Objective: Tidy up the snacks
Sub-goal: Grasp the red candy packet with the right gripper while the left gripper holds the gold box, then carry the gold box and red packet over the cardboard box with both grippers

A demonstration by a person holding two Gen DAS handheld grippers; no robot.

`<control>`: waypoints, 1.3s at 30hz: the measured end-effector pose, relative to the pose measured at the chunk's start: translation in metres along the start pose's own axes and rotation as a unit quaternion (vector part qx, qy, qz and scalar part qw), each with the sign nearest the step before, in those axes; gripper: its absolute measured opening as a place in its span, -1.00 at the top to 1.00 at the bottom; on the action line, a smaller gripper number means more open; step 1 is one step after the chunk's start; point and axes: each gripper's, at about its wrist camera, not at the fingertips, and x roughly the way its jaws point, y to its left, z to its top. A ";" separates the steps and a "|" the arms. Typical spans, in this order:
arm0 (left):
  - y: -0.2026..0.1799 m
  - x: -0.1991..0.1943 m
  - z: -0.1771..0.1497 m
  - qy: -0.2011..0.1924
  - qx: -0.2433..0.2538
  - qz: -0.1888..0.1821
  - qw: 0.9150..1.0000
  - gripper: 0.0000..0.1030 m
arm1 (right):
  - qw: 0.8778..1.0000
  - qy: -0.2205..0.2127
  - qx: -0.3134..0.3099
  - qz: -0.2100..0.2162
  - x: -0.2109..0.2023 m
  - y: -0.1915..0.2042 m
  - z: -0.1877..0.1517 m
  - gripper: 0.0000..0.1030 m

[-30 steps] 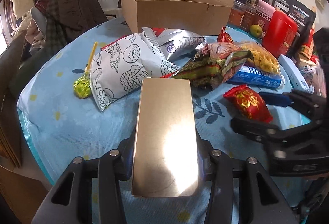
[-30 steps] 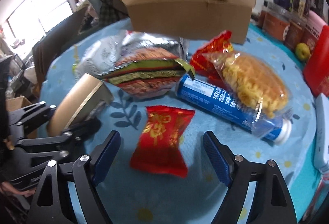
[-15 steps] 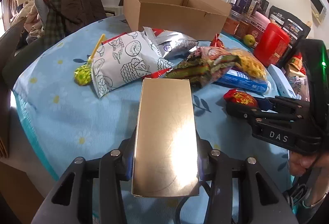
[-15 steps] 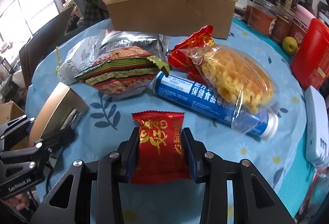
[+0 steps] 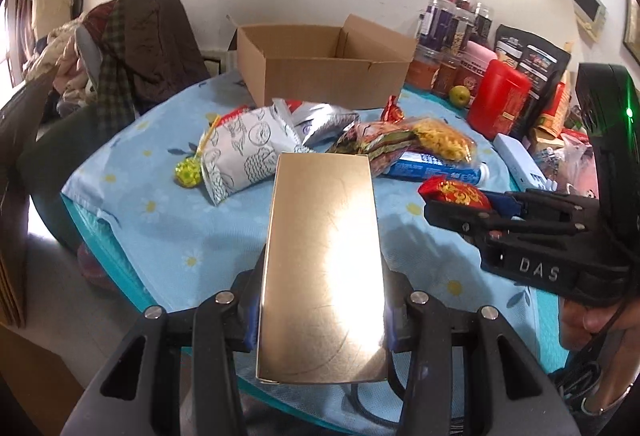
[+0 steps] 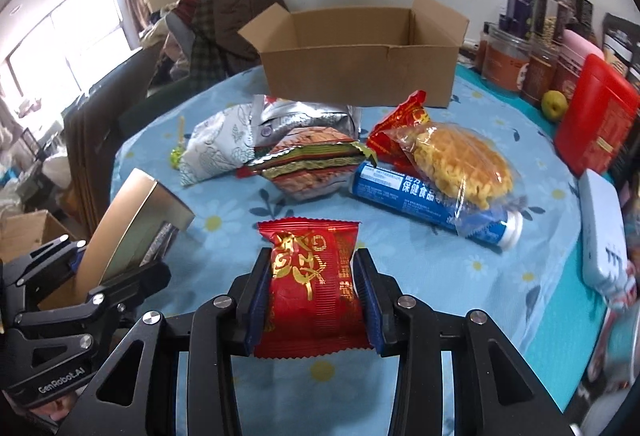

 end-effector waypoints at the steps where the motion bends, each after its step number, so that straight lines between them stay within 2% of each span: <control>1: 0.000 -0.002 0.000 -0.002 0.004 -0.003 1.000 0.15 | 1.000 -0.003 0.001 -0.002 -0.002 0.002 -0.002 0.23; 7: 0.003 -0.011 0.004 -0.003 0.012 -0.016 1.000 0.15 | 1.000 -0.015 0.021 -0.013 -0.015 0.007 -0.012 0.23; 13: 0.002 -0.022 0.013 -0.020 0.029 -0.032 0.999 0.15 | 0.999 -0.031 0.030 -0.017 -0.030 0.015 -0.018 0.25; 21: 0.000 -0.039 0.038 -0.047 0.033 -0.053 0.997 0.15 | 0.997 -0.058 0.038 -0.015 -0.059 0.026 -0.009 0.25; 28: -0.002 -0.035 0.066 -0.048 0.049 -0.065 0.996 0.15 | 0.996 -0.072 0.046 -0.015 -0.067 0.025 0.013 0.25; 39: 0.001 -0.023 0.123 -0.067 0.055 -0.069 0.994 0.15 | 0.995 -0.096 0.028 -0.011 -0.067 0.018 0.076 0.25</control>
